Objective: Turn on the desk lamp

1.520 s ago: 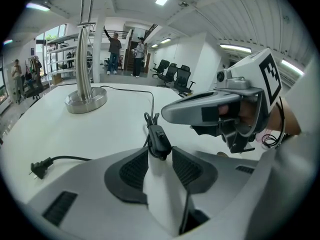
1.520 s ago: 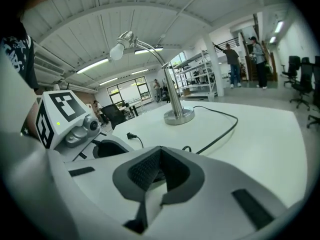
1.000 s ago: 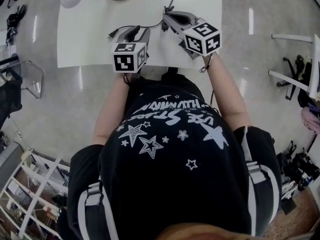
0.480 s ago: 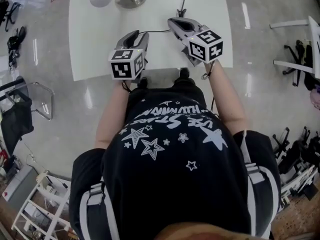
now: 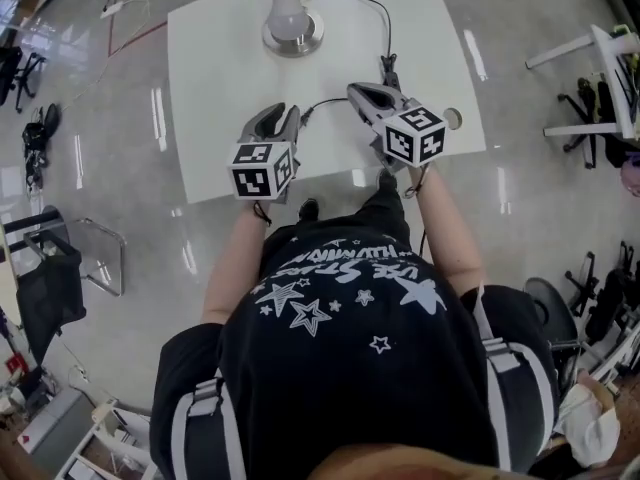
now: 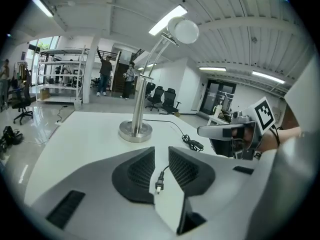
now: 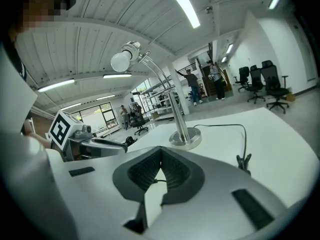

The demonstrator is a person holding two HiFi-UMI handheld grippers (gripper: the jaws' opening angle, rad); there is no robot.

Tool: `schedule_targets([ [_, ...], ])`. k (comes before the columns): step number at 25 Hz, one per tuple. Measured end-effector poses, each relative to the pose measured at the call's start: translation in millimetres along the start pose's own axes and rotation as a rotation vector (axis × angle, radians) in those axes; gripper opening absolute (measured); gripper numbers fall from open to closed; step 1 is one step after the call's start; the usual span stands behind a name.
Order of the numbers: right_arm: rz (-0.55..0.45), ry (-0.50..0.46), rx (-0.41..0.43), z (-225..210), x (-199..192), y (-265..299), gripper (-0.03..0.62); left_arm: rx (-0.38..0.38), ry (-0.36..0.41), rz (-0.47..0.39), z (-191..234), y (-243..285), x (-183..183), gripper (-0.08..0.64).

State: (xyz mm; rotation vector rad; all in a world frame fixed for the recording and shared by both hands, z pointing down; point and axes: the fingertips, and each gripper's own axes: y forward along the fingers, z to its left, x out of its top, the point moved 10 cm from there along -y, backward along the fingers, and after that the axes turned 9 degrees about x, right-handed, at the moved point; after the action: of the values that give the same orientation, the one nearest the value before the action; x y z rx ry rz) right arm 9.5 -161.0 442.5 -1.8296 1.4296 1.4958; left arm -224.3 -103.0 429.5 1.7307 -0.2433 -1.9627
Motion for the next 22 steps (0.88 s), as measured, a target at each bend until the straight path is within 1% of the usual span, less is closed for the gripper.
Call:
schedule_targets([
  [5,-0.01,0.028,-0.07,34.1,-13.6,2.2,0.005,-0.031,-0.009,0.009,29.7,-15.4,-11.4,0.062],
  [9,-0.03,0.048,-0.125,59.4,-20.0,-1.1,0.005,-0.083,0.004,0.012,44.5,-18.5,-10.9,0.06],
  [11,-0.034,0.048,-0.137,67.4,-21.2,-6.5,0.005,-0.106,0.0,0.002,43.8,-18.4,-7.7,0.06],
  [13,-0.043,0.042,-0.151,69.5,-21.0,-14.5,0.005,-0.122,0.006,-0.015,38.1,-16.1,-3.7,0.039],
  [16,-0.059,0.04,-0.177,71.3,-21.3,-25.2,0.005,-0.121,0.016,-0.044,30.4,-15.6,1.3,0.012],
  [22,-0.077,0.023,-0.187,84.2,-20.7,-34.7,0.005,-0.136,0.04,-0.082,21.8,-26.1,5.5,0.011],
])
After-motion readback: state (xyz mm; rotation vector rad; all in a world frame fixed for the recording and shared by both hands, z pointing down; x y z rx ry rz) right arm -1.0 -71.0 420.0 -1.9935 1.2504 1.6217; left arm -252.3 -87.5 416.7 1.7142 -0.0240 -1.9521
